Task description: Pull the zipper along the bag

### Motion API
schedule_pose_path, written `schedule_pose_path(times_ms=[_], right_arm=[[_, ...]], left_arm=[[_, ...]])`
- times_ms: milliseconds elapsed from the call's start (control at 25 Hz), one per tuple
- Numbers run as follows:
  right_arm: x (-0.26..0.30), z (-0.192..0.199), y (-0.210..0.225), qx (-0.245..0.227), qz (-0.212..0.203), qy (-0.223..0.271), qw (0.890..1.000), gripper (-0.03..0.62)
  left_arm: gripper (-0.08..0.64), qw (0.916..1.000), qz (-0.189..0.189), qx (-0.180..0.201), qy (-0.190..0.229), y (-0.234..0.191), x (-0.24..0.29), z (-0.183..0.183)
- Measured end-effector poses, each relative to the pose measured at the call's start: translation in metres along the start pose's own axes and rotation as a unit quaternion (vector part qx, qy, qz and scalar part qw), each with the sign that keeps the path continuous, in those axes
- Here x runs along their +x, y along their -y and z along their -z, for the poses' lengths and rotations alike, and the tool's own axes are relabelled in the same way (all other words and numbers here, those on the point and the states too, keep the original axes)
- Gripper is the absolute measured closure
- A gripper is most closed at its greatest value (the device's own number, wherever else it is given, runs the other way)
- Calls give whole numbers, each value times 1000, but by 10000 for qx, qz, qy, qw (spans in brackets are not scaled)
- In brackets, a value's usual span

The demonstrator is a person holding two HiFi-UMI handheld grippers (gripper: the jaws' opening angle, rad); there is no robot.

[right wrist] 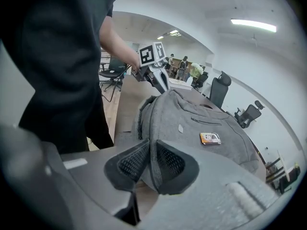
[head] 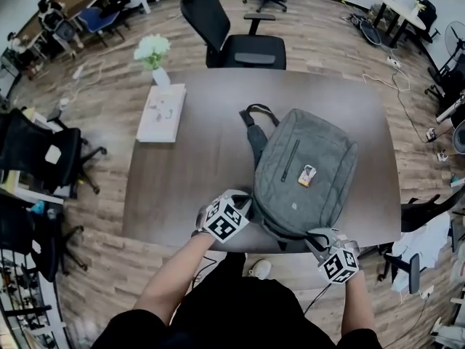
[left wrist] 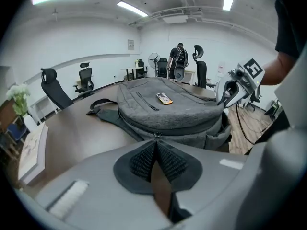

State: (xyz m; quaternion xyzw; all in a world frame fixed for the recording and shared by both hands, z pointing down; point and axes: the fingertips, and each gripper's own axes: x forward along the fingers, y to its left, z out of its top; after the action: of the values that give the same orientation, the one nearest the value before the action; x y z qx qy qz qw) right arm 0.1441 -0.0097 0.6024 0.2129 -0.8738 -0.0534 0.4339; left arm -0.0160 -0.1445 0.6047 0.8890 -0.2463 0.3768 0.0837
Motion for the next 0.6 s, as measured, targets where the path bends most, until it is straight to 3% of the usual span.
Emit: schedule_pose_path(times_ms=[80,160,240,320,440,600], right_arm=[[-2,-3,-1,175,20,25,9998,531],[-9,-22,4,660,61,402,9970,497],[-20,-55,14,1316,148,999,9861,479],[-17,-81,22,1768,288,1261,9757,479],[16,-105,29,2029,427,1298,9696,440],[53,-124,36,2256,384,980,9685,437]], left_arm=[[532,10000,-43,-2,57,4,-3,0],[532,9999,-75,18,136,6,-6,-3],[532,9998,-68,101,144,9,-9,-5],[532,9998,-16,131,121,13,-9,-5],[532,9998,24,109,132,16,-10,-8],[532,9996,164,163,151,29,-12,-12]])
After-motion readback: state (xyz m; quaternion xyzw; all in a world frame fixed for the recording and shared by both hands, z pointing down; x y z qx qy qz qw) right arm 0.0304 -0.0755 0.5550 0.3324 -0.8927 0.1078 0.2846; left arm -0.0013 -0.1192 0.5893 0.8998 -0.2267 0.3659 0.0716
